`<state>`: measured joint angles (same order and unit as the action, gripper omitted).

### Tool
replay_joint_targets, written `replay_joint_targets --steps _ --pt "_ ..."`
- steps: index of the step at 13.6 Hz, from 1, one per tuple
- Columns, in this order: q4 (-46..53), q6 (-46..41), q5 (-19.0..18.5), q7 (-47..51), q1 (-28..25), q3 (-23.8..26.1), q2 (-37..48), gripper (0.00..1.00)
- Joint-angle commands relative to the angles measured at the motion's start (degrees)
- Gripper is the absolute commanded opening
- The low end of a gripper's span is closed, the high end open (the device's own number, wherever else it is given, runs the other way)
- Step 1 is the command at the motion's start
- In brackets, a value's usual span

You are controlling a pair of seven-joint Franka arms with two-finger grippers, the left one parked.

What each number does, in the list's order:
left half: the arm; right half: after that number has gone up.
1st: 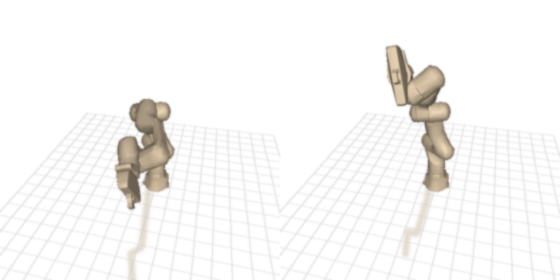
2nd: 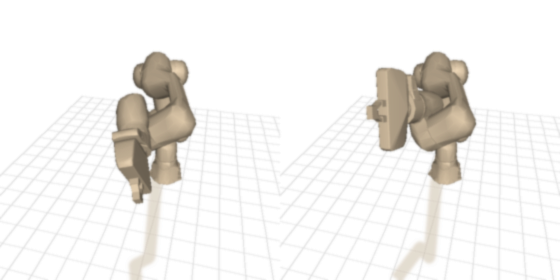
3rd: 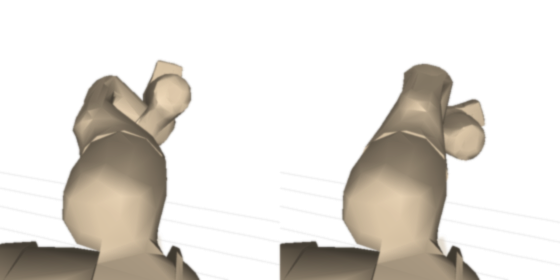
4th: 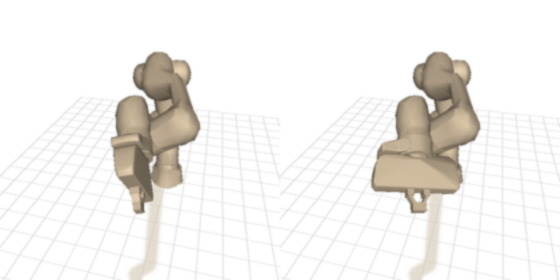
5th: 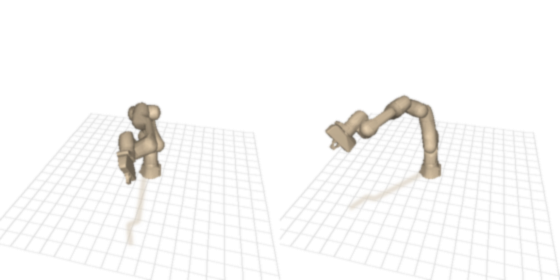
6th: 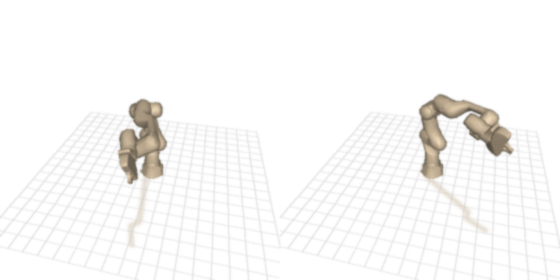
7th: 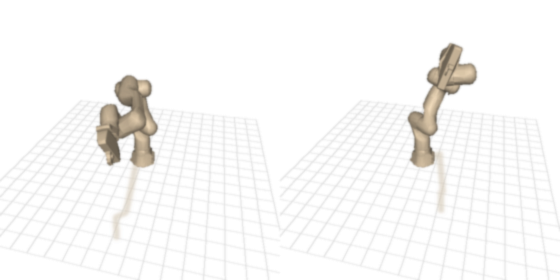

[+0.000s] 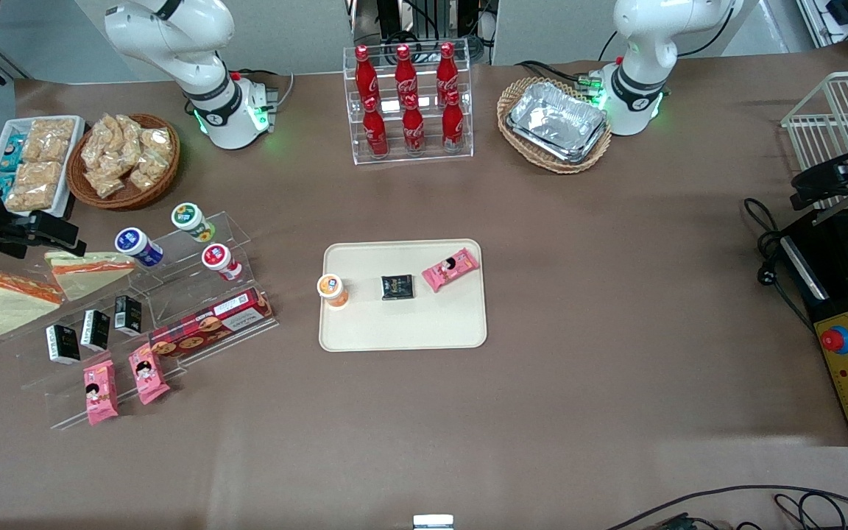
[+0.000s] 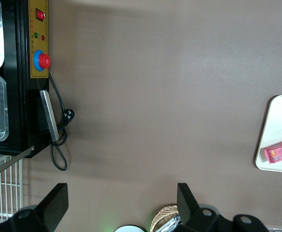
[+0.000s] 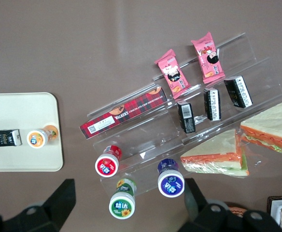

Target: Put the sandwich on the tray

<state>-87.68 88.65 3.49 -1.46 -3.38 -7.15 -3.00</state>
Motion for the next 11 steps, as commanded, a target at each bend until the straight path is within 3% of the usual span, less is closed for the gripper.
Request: replay_joint_targets --steps 1,6,11 --pt "0.9 0.0 0.6 -0.7 0.5 0.1 -0.3 1.0" --pt "0.9 0.0 0.8 -1.8 0.6 0.0 -0.4 1.0" --pt "0.9 0.1 1.0 -20.3 2.1 -3.5 -0.7 1.0"
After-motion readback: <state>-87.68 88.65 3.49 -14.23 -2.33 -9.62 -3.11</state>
